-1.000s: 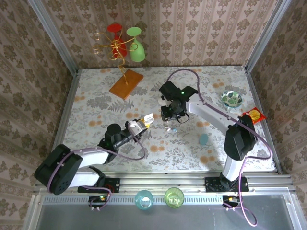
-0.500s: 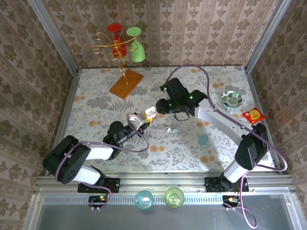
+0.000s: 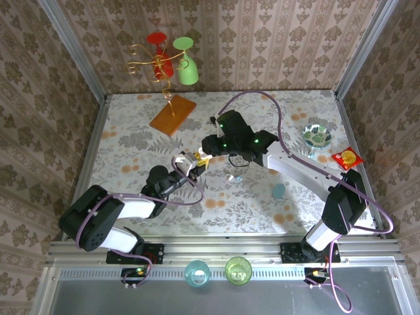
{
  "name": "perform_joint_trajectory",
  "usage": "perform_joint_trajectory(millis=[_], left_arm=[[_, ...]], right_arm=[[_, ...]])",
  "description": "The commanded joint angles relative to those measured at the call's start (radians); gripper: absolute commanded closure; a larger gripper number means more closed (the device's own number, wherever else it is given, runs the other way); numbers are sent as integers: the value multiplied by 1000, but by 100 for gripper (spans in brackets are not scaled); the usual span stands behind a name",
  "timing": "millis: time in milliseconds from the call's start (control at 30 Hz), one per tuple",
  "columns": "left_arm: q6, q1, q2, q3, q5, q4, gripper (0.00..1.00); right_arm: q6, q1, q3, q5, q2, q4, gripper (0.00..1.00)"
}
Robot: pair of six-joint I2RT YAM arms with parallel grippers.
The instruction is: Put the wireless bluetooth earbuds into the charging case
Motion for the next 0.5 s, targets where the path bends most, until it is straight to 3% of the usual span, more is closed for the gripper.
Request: perform_joint_trajectory(millis=[0,467], left_arm=[[-47,-8,-1,34,-8,51,100],[-114,-7,-9,50,-54,50,100]], right_arm=[[8,13,-33,4,-26,70,69],[47,31,-130,14,-40,199,70]])
